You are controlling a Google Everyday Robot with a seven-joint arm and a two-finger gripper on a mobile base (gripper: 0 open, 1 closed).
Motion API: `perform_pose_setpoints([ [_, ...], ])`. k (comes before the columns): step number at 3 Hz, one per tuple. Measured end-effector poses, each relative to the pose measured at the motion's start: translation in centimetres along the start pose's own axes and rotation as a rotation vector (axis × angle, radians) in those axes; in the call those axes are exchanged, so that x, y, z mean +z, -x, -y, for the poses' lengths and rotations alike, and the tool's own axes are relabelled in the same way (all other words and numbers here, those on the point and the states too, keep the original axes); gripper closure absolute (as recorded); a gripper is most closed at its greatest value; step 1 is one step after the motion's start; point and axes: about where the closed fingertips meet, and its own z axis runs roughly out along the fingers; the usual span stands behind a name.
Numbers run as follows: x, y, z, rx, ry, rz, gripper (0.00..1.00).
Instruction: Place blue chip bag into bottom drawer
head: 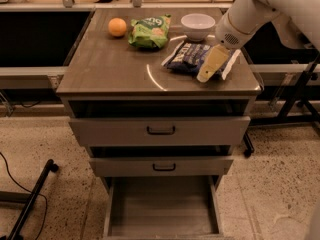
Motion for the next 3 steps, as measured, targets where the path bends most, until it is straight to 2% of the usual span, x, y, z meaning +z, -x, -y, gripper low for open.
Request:
perform_pose_setpoints([
  [1, 2.0, -0.2, 0.9, 0.015, 0.006, -0.037, 0.0],
  [2, 3.8, -0.7, 1.8, 0.034, 0.017, -0.061, 0.18],
  [3, 5.3, -1.3, 2.6, 0.05, 0.028, -0.083, 0.41],
])
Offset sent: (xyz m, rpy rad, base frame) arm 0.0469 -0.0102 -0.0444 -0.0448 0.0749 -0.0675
